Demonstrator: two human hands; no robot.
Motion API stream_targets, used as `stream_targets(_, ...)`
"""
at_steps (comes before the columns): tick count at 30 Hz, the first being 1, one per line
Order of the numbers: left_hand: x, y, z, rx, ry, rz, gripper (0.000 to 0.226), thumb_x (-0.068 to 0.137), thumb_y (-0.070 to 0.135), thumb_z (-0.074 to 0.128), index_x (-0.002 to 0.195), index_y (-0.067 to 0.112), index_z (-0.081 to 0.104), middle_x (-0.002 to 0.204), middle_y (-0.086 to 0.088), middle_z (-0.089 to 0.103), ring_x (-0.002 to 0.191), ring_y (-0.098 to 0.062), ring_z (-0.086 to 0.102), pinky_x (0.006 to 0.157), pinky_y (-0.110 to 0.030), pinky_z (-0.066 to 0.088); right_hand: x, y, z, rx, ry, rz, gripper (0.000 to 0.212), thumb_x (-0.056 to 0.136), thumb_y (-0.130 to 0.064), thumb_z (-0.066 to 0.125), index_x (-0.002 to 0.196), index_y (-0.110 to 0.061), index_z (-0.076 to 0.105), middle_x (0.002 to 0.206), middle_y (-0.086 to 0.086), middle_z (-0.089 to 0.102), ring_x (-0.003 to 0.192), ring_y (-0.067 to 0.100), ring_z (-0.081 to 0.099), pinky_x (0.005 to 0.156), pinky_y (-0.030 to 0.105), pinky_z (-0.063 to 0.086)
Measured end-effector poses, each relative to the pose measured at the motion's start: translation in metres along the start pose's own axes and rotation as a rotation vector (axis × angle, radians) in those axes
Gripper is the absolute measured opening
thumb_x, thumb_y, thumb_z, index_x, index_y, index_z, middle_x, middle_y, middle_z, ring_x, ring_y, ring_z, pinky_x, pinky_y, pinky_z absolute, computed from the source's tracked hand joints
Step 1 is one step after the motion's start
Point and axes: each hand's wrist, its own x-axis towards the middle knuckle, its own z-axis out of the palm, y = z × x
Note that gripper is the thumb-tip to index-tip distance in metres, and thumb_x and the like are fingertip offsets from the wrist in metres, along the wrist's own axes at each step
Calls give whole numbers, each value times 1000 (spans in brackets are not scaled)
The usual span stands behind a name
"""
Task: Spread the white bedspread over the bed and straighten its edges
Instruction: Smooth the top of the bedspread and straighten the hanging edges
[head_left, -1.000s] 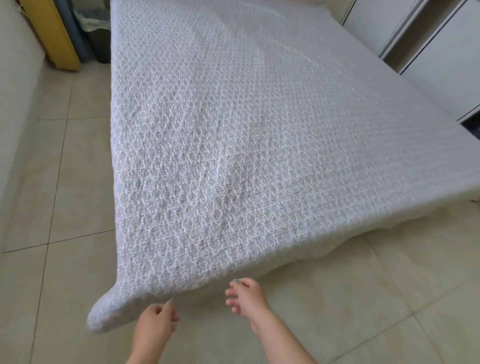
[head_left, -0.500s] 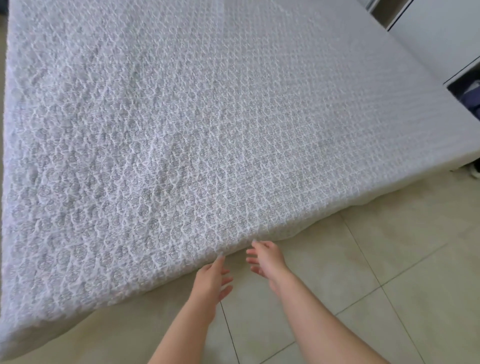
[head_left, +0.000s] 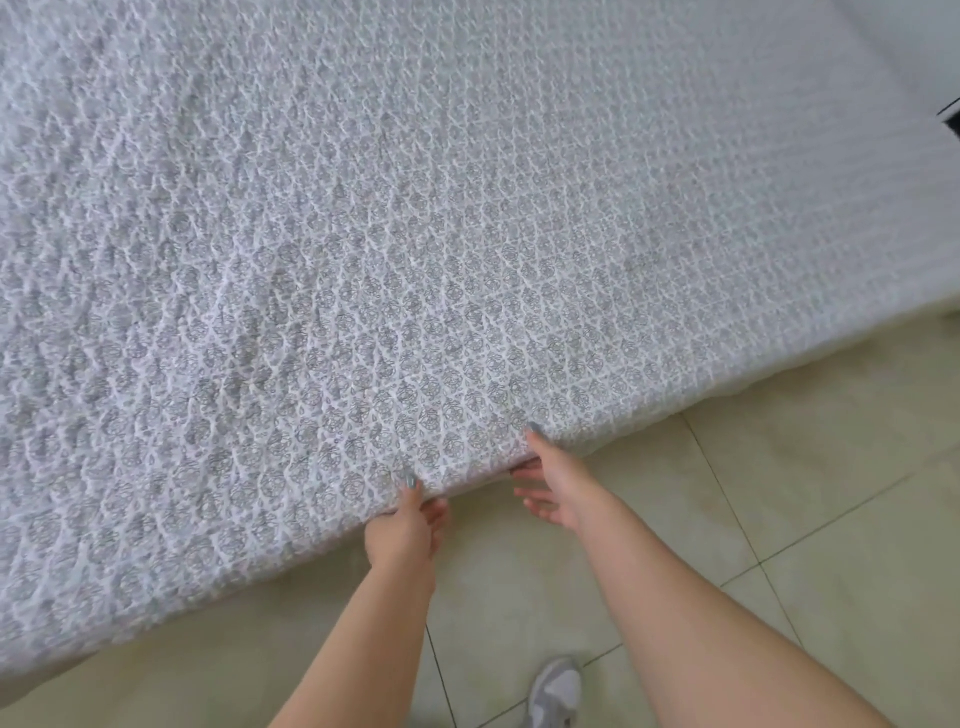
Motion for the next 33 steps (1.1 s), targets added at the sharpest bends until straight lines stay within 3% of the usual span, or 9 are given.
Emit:
stream_targets(4, -1, -5, 2, -40, 95, 71, 22, 90, 25, 64, 77, 8, 61, 55, 0, 68, 66, -15, 62, 59, -25, 47, 3, -5, -16, -55, -77, 5, 26, 92, -34, 59, 100, -9, 64, 86, 2, 76, 77, 15, 66, 58, 23, 45)
stream_targets(10, -16, -13, -7, -4, 101, 247, 20, 89, 26, 65, 76, 11, 61, 71, -7, 68, 73, -20, 63, 73, -32, 49, -16, -5, -31, -81, -78, -124, 21, 96, -23, 54, 83, -8, 60, 70, 4, 69, 54, 10, 59, 44, 16, 37)
stream_targets(12, -29, -15, -8, -4, 121, 316, 21, 88, 27, 65, 75, 10, 63, 70, -8, 69, 75, -23, 63, 79, -38, 49, -31, -1, -34, -47, -42, -220, 23, 95, -22, 55, 76, -9, 59, 61, 2, 67, 53, 11, 58, 47, 18, 38)
stream_targets(17, -64, -13, -13, -17, 117, 500, 32, 88, 23, 66, 63, 4, 57, 70, -14, 66, 74, -27, 62, 78, -38, 48, -70, 3, -40, 47, 37, -524, 35, 94, -23, 55, 60, -13, 54, 53, 1, 63, 63, 19, 61, 72, 35, 49)
stream_targets(21, -65, -14, -22, 54, 74, 567, 34, 85, 25, 68, 63, 0, 59, 69, -18, 68, 78, -38, 64, 86, -50, 49, -69, 10, -37, -11, 20, -480, 39, 95, -24, 54, 58, -12, 54, 54, 3, 65, 62, 19, 60, 66, 30, 42)
stream_targets(25, -66, -13, -26, 75, 127, 674, 39, 87, 26, 67, 62, -3, 60, 64, -17, 68, 71, -33, 63, 80, -44, 47, -76, 9, -35, 68, 87, -563, 40, 94, -24, 54, 56, -12, 51, 51, 1, 59, 57, 17, 53, 62, 30, 40)
stream_targets(30, -45, -26, -26, 126, 145, 548, 42, 85, 30, 68, 58, -1, 59, 59, -10, 69, 65, -28, 59, 80, -44, 48, -60, 22, -33, -62, 36, -455, 43, 96, -24, 53, 54, -13, 54, 51, 4, 63, 54, 17, 57, 59, 28, 39)
stream_targets(33, -40, -28, -21, 111, 216, 545, 44, 85, 29, 68, 54, 1, 55, 62, -16, 66, 66, -30, 58, 75, -41, 45, -60, 18, -32, -88, 119, -547, 41, 95, -27, 52, 56, -13, 52, 52, 2, 60, 49, 10, 51, 59, 28, 39)
